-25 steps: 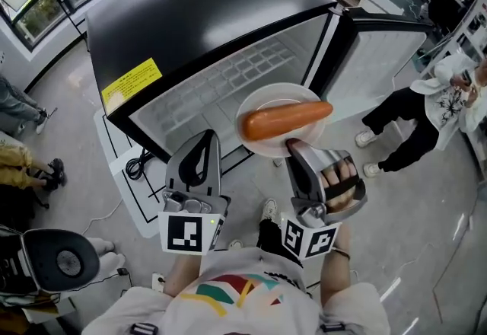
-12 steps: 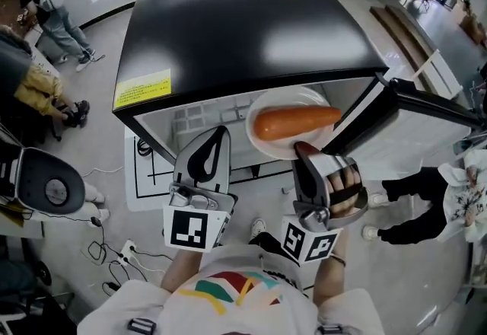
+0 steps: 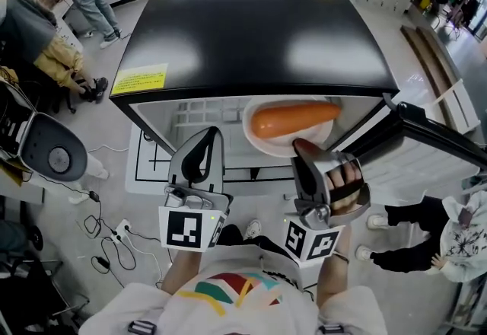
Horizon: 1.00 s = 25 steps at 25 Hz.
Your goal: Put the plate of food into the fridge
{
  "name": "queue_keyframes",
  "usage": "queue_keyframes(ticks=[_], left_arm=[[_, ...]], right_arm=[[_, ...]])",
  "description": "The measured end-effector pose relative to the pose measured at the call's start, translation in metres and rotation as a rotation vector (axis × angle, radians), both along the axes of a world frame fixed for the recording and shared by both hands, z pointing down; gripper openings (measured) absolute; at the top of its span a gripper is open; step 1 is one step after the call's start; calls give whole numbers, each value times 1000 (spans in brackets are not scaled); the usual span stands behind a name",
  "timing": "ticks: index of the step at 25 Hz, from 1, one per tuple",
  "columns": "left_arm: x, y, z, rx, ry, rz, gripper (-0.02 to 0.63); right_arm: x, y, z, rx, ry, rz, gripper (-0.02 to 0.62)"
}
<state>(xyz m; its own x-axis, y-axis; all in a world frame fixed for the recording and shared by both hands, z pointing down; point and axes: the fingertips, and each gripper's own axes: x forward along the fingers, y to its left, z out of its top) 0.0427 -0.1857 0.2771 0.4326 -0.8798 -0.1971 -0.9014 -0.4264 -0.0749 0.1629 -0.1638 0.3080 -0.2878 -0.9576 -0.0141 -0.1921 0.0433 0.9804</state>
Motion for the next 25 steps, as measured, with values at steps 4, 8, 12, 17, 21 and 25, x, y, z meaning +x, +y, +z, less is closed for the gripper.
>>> queue_keyframes(ticks=[4, 8, 12, 17, 21, 25], left_arm=[[-7, 0, -1, -3, 0, -32, 6], [-13, -3, 5, -14, 7, -46, 6], [-10, -9, 4, -6, 20, -36, 6], [-9, -22, 0, 15, 29, -30, 6], [-11, -32, 2, 16, 33, -27, 6], [-8, -37, 12, 1, 30, -25, 6]], right_arm=[[-5, -6, 1, -8, 1, -29, 21], [-13, -10, 5, -22, 9, -46, 23], [-13, -14, 7, -28, 25, -46, 23], [-12, -25, 8, -43, 53, -30, 25], [-15, -33, 6, -44, 63, -22, 25], [-14, -40, 11, -73, 83, -23, 25]])
